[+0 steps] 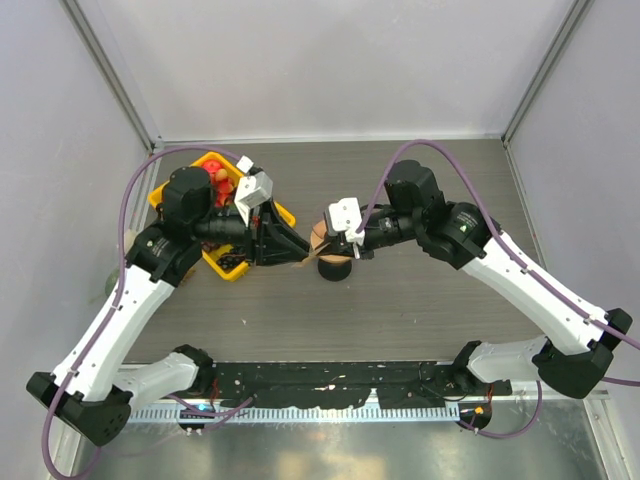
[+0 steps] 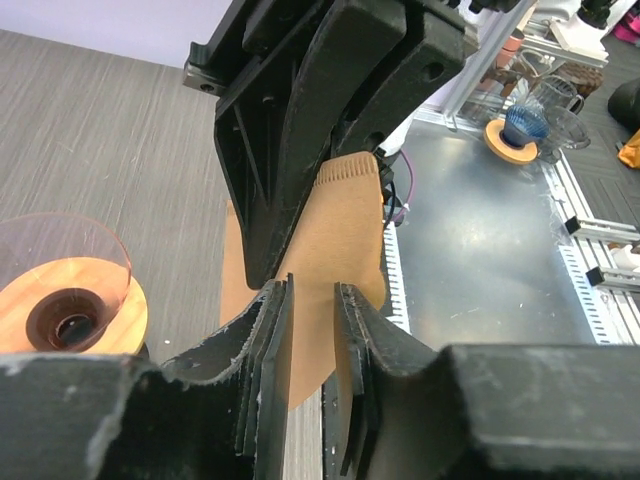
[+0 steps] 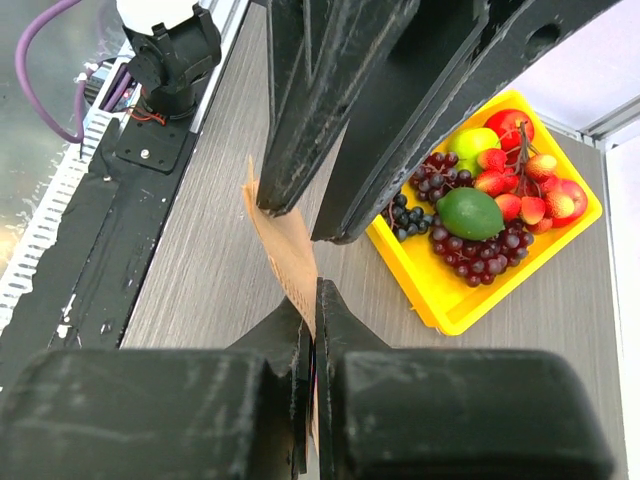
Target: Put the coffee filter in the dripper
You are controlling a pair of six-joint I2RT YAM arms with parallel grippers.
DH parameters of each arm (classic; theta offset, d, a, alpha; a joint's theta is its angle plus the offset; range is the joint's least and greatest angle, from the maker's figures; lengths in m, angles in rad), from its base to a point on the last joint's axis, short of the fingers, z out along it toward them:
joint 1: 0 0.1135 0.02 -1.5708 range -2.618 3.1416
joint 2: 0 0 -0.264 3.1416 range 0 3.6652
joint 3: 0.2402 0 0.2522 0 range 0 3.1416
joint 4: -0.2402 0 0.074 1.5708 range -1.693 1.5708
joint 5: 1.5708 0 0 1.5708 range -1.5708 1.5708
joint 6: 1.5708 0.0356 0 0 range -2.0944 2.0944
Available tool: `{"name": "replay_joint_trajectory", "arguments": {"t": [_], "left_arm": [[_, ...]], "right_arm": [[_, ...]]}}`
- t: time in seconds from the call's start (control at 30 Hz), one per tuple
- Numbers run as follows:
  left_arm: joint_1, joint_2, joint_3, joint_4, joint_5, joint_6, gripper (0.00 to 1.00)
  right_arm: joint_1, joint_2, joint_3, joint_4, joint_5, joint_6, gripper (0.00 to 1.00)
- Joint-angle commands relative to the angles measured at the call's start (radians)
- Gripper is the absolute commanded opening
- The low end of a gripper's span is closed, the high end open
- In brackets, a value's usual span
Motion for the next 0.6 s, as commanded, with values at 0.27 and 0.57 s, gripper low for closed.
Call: {"name": "replay_joint_trajectory", "arguments": {"t": [0.27, 0.57], "left_arm": [[0.098, -0.045, 0.047, -0.120, 0.103, 0.115, 0.47], [0.089, -0.045, 0.070, -0.140, 0.056, 0.120, 0.51]], "right_arm": [[0.005, -0.056, -0.042, 0.015, -0.031, 0.013, 0.05], [0.006, -0.050, -0.039, 0.015, -0.052, 0.005, 0.05]]}}
